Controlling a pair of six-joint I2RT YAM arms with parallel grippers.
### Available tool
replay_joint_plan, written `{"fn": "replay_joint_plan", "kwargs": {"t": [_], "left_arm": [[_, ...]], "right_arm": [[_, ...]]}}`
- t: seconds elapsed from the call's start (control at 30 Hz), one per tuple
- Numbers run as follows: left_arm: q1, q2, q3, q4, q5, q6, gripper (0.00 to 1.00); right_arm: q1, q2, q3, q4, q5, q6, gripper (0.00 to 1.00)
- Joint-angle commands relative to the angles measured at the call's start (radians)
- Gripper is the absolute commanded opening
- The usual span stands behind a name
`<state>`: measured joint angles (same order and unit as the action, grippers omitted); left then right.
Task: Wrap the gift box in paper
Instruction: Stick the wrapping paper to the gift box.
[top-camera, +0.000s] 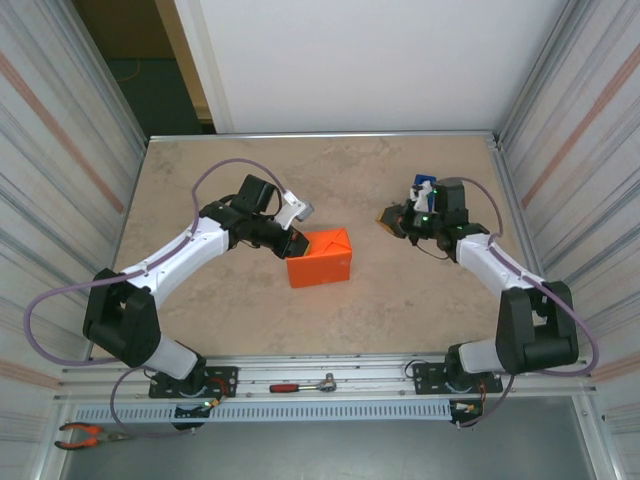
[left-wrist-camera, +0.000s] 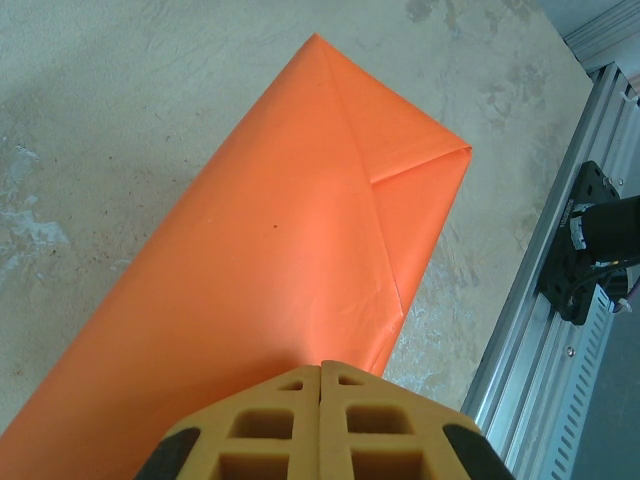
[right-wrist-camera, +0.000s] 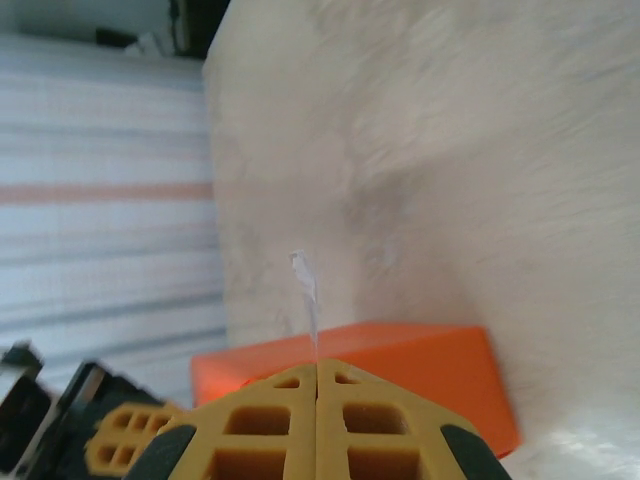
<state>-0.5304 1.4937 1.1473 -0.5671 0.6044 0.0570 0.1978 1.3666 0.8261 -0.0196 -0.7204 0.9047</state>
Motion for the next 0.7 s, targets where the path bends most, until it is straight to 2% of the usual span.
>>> {"fn": "replay_joint_plan", "kwargs": {"t": [0.0, 0.3, 0.67], "left_arm": [[-0.014, 0.042, -0.047, -0.061, -0.064, 0.026, 0.00], [-0.013, 0.044, -0.049, -0.060, -0.060, 0.026, 0.00], [-0.013, 0.049, -0.049, -0.057, -0.049, 0.025, 0.00]], "right_arm": [[0.094, -0.044, 0.047, -0.112, 0.059, -0.004, 0.00], [0.316, -0.019, 0.113, -0.089, 0.152, 0.072, 0.00], [0.423, 0.018, 0.133, -0.079, 0.224, 0.121, 0.00]]}}
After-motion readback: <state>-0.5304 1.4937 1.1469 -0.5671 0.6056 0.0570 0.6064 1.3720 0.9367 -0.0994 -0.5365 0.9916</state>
